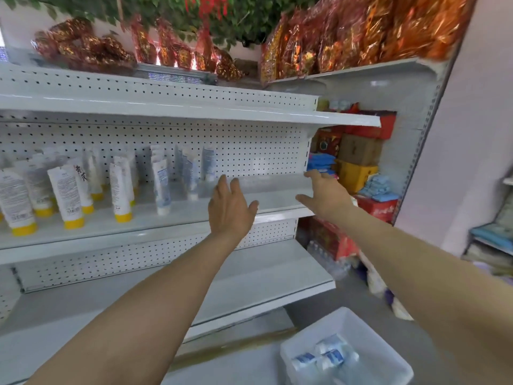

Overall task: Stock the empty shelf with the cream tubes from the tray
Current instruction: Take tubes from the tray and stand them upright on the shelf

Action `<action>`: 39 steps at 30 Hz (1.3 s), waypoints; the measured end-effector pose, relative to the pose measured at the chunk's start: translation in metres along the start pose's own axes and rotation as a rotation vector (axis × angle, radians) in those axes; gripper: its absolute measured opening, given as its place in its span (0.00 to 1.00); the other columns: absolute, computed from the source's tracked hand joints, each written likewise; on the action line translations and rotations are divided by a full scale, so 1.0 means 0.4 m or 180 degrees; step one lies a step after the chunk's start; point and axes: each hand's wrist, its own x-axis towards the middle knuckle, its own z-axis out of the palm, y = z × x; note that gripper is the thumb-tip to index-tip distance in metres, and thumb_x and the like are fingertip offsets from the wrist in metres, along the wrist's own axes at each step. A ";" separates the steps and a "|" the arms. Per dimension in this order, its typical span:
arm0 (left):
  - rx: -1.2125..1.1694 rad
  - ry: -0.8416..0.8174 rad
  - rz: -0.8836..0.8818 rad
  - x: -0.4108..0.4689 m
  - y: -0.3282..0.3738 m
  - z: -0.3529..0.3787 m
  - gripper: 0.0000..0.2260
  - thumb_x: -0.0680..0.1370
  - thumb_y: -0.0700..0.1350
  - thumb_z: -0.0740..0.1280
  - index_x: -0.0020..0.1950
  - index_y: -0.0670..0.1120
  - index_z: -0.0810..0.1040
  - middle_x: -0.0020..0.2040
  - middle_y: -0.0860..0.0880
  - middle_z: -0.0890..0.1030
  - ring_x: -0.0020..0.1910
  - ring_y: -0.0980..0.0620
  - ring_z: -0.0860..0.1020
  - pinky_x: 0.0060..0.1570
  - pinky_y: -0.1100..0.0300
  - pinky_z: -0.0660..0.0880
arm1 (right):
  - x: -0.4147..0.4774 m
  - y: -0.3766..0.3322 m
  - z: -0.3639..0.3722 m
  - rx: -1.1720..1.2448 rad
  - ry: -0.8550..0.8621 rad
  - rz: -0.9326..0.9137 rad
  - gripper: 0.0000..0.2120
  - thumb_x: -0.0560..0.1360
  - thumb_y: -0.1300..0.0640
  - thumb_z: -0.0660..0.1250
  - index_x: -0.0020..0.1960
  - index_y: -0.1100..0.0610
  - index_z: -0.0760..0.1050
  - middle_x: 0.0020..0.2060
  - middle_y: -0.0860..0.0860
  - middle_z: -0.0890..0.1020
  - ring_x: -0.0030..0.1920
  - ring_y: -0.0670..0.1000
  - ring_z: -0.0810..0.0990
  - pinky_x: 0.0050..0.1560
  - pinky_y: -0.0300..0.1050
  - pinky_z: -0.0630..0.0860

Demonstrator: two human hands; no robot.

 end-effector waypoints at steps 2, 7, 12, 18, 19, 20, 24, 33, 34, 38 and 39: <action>-0.0066 -0.0074 0.0033 -0.025 0.096 0.010 0.29 0.79 0.57 0.61 0.75 0.44 0.59 0.77 0.43 0.53 0.73 0.43 0.56 0.64 0.47 0.66 | -0.048 0.074 -0.055 0.0005 0.0117 0.0077 0.29 0.77 0.45 0.67 0.72 0.58 0.64 0.64 0.60 0.75 0.63 0.61 0.73 0.57 0.52 0.73; -0.0367 -0.0327 0.0100 -0.123 0.310 0.068 0.28 0.79 0.59 0.58 0.74 0.44 0.60 0.77 0.43 0.54 0.73 0.43 0.58 0.64 0.45 0.67 | -0.182 0.249 -0.152 -0.0004 0.0115 0.0518 0.26 0.78 0.42 0.61 0.69 0.57 0.65 0.62 0.59 0.76 0.61 0.62 0.75 0.54 0.53 0.74; -0.0483 -0.0563 0.0117 -0.225 0.454 0.153 0.28 0.78 0.60 0.58 0.73 0.44 0.62 0.76 0.44 0.58 0.72 0.43 0.60 0.62 0.44 0.69 | -0.297 0.392 -0.180 0.0157 -0.0021 0.0880 0.26 0.78 0.42 0.61 0.69 0.58 0.66 0.61 0.59 0.77 0.60 0.61 0.77 0.56 0.52 0.74; -0.0422 -0.0860 0.0230 -0.279 0.520 0.281 0.26 0.78 0.59 0.59 0.70 0.44 0.64 0.73 0.44 0.61 0.69 0.43 0.64 0.59 0.45 0.70 | -0.347 0.542 -0.114 0.0210 -0.0245 0.1170 0.25 0.79 0.43 0.59 0.69 0.59 0.65 0.63 0.60 0.75 0.61 0.63 0.75 0.57 0.52 0.71; -0.0407 -0.0909 0.0242 -0.278 0.524 0.312 0.26 0.78 0.59 0.59 0.70 0.44 0.65 0.73 0.44 0.62 0.69 0.43 0.64 0.58 0.46 0.70 | -0.347 0.568 -0.094 0.0241 -0.0263 0.1218 0.26 0.79 0.43 0.59 0.70 0.59 0.65 0.64 0.61 0.75 0.62 0.63 0.75 0.59 0.53 0.71; -0.0390 -0.0958 0.0257 -0.276 0.525 0.348 0.26 0.78 0.59 0.58 0.70 0.44 0.65 0.72 0.44 0.62 0.68 0.42 0.64 0.58 0.46 0.71 | -0.345 0.595 -0.071 0.0269 -0.0290 0.1270 0.27 0.79 0.43 0.59 0.71 0.59 0.64 0.64 0.61 0.75 0.63 0.63 0.75 0.60 0.54 0.71; -0.0403 -0.1301 0.0223 -0.280 0.514 0.528 0.26 0.78 0.59 0.59 0.69 0.43 0.65 0.70 0.44 0.64 0.66 0.42 0.66 0.57 0.45 0.72 | -0.326 0.713 0.049 0.0300 -0.0512 0.1485 0.30 0.79 0.41 0.60 0.73 0.58 0.61 0.65 0.62 0.75 0.64 0.63 0.74 0.62 0.55 0.71; -0.0300 -0.2319 -0.0095 -0.273 0.377 1.069 0.27 0.77 0.62 0.57 0.65 0.42 0.71 0.64 0.41 0.73 0.62 0.40 0.72 0.58 0.45 0.74 | -0.261 0.995 0.498 0.0388 -0.1571 0.2144 0.27 0.79 0.44 0.62 0.71 0.60 0.65 0.66 0.60 0.74 0.66 0.60 0.73 0.63 0.50 0.69; -0.0198 -0.2486 -0.0130 -0.285 0.348 1.129 0.29 0.77 0.63 0.56 0.66 0.42 0.71 0.64 0.41 0.74 0.62 0.41 0.73 0.59 0.47 0.74 | -0.269 1.019 0.555 0.0441 -0.1725 0.2230 0.27 0.79 0.44 0.62 0.71 0.59 0.65 0.67 0.59 0.74 0.66 0.60 0.73 0.63 0.50 0.69; 0.0143 -0.3012 -0.0420 -0.368 0.231 1.304 0.29 0.78 0.60 0.60 0.71 0.41 0.66 0.66 0.40 0.71 0.65 0.42 0.70 0.63 0.50 0.70 | -0.336 1.098 0.771 0.0691 -0.2325 0.2492 0.26 0.78 0.43 0.63 0.70 0.57 0.66 0.66 0.58 0.74 0.65 0.58 0.74 0.62 0.48 0.70; 0.0175 -0.3118 -0.0570 -0.393 0.204 1.330 0.29 0.78 0.59 0.61 0.71 0.41 0.66 0.66 0.41 0.70 0.65 0.42 0.70 0.63 0.50 0.70 | -0.354 1.113 0.818 0.0726 -0.2505 0.2508 0.26 0.78 0.43 0.63 0.71 0.56 0.66 0.66 0.57 0.74 0.65 0.57 0.74 0.62 0.48 0.70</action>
